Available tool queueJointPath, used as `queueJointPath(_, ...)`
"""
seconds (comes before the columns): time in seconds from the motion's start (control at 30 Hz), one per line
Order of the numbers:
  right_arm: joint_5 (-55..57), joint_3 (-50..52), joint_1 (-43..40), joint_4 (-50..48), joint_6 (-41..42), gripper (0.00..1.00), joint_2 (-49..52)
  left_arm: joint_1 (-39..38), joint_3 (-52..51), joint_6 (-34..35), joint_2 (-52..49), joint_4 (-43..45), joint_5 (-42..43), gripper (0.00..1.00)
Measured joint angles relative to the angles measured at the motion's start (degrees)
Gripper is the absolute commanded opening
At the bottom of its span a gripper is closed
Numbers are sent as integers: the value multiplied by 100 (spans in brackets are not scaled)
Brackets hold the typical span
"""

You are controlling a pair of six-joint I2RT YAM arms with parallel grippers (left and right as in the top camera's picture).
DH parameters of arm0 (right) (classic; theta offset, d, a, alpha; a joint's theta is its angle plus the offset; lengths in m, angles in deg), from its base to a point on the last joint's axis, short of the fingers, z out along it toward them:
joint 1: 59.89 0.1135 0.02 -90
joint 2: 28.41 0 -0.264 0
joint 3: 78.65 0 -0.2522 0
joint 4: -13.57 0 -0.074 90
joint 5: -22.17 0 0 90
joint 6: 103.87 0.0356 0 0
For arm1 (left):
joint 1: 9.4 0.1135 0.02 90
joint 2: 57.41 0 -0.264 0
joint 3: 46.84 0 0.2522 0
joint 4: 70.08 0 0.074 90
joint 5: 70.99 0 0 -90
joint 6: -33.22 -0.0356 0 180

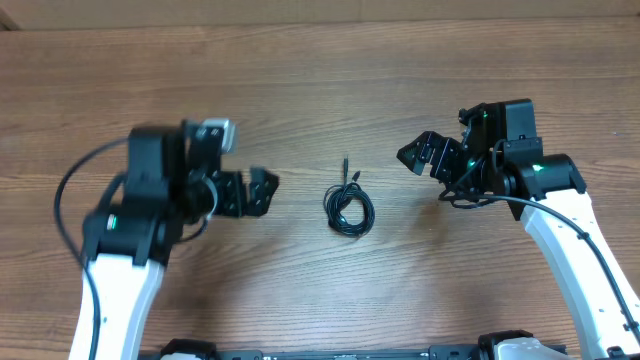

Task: Untangle cables
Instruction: 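Move the left gripper over the coiled black cable and grasp it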

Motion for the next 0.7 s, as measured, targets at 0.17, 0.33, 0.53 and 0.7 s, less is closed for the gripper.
queueJointPath(0.17,2,0,0,13,-2,100,0,-387,511,72,-918,197,116,100)
queueJointPath(0.33,0,0,0,50,0,100,0,-494,518,446,-1698,444,264,82)
queueJointPath(0.53,0,0,0,76,-2,100,0,-697,518,1113,-2485,678,33,68)
queueJointPath(0.7,0,0,0,72,0,100,0,-1294,518,1447,-3047,791,-588,68)
